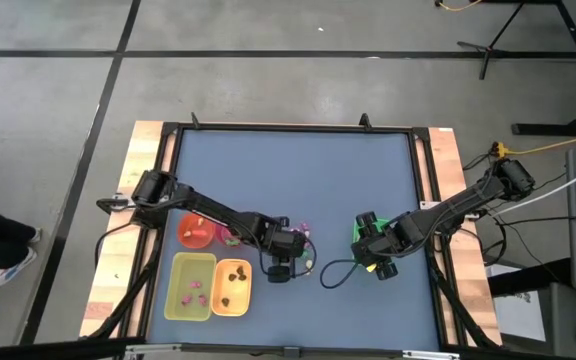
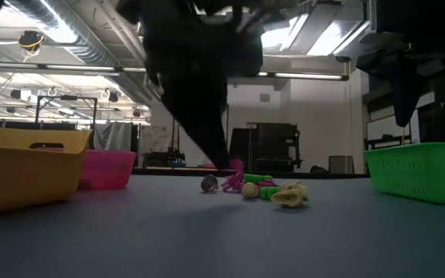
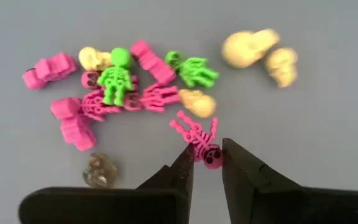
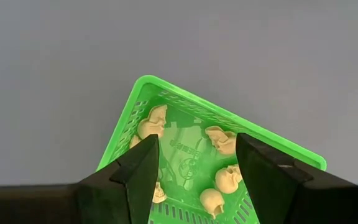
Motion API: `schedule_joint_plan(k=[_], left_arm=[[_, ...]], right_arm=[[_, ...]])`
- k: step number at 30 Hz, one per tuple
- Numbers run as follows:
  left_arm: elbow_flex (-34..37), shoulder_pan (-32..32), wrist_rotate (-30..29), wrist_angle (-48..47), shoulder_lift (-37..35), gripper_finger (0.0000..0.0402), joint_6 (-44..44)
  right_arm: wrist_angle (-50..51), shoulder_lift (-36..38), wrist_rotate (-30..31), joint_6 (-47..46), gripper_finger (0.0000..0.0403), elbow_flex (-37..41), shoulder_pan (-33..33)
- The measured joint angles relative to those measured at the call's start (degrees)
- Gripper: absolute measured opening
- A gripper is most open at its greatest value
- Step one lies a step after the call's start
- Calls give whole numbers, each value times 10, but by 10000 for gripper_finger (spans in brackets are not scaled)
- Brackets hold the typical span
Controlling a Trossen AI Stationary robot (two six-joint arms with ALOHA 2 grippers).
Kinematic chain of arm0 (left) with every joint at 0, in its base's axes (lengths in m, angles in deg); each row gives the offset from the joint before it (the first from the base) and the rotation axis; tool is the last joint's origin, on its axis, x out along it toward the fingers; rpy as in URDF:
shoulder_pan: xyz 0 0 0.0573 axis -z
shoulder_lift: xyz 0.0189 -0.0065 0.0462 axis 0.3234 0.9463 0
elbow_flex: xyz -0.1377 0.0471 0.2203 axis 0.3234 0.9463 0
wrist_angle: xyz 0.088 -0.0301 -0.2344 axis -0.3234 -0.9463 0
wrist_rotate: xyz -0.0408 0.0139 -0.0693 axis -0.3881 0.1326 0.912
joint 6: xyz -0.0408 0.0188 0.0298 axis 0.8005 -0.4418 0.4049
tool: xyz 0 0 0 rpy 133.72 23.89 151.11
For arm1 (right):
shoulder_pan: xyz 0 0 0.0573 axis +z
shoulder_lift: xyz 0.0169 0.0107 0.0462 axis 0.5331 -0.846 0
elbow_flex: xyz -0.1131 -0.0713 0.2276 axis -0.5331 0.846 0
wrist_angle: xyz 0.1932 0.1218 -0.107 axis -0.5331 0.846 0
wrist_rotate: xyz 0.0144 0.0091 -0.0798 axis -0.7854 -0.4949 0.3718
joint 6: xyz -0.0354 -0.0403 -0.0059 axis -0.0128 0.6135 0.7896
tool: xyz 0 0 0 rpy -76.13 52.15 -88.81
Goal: Sort Halloween decoration
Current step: Put the pink skeleton toy into the light yellow bin
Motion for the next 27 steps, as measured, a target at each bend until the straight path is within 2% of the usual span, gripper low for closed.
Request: schedule_joint_plan(k=[6,15,22,27], left_arm=[[-1,18,39,-43,-49,44,59],[-2,82,147,-216,-144,44,242],[-2,175,167,-346,-180,44,412],[-2,248,157,-420,-180,44,489]], right_arm=[[-1,0,0,0,214,0,0],[0,0,0,0,214,0,0],[-4,0,0,0,214,0,0],[-44,0,2,0,214,0,0]])
